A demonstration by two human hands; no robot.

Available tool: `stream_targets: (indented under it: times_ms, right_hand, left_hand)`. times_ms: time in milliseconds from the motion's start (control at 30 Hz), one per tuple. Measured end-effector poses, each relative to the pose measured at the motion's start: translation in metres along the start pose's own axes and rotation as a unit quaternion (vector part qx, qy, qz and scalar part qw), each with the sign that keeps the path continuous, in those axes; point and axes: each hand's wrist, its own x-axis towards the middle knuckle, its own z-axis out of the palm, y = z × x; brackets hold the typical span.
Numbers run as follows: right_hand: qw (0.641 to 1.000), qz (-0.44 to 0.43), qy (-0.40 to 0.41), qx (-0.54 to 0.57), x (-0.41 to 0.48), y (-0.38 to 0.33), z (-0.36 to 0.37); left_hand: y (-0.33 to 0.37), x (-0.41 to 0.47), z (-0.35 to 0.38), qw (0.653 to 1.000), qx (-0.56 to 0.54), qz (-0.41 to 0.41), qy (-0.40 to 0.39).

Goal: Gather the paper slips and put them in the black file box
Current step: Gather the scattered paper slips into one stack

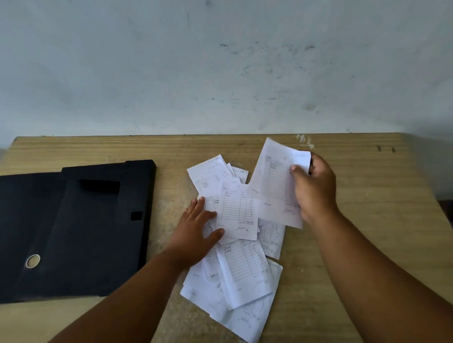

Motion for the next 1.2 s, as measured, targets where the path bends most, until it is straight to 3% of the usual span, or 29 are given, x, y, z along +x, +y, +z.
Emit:
stream_targets:
  times_ms: [167,300,433,500,600,733,833,933,1100,1200]
  right_hand:
    - [0.989,0.029,-0.082,-0.119,-0.020,0.026,0.038]
    - [0.977,0.063,-0.129,-0.158,-0.042,0.050,0.066]
    - [0.951,-0.008,-0.023,-0.308,-0.048,0.066,0.069]
    - [0.943,0.022,0.036,-0.331,-0.046,0.072,0.062]
    - [0.951,0.050,0.027,-0.303,-0.047,0.080,0.062]
    - [0.978,0.000,-0.042,-0.203,-0.052,0.074,0.075]
    - [0.990,0.003,-0.002,-0.143,-0.048,0.065,0.075]
    - [0.985,0.064,0.064,-0.145,-0.038,0.061,0.065]
    - [0.978,0.200,0.055,-0.023,-0.023,0.056,0.052]
    - [0.975,0.215,0.043,-0.033,-0.017,0.061,0.045]
  left_hand:
    - [0.005,-0.007,-0.002,0.989,-0.140,-0.024,0.041]
    - [0.011,-0.006,0.009,0.992,-0.108,-0.035,0.053]
    - [0.013,0.000,0.021,0.995,0.012,-0.074,0.063]
    - [0.014,0.002,0.024,0.992,0.010,-0.096,0.086]
    - [0.016,0.006,0.026,0.995,0.030,-0.075,0.058]
    - [0.021,0.012,0.026,0.997,-0.009,-0.046,0.063]
    - [0.017,0.012,0.024,0.993,-0.064,-0.041,0.093]
    - [0.014,0.008,0.022,0.989,-0.072,-0.033,0.128]
    - [0.017,0.007,0.019,0.984,-0.093,-0.047,0.141]
    - [0.026,0.011,0.014,0.973,-0.134,-0.086,0.164]
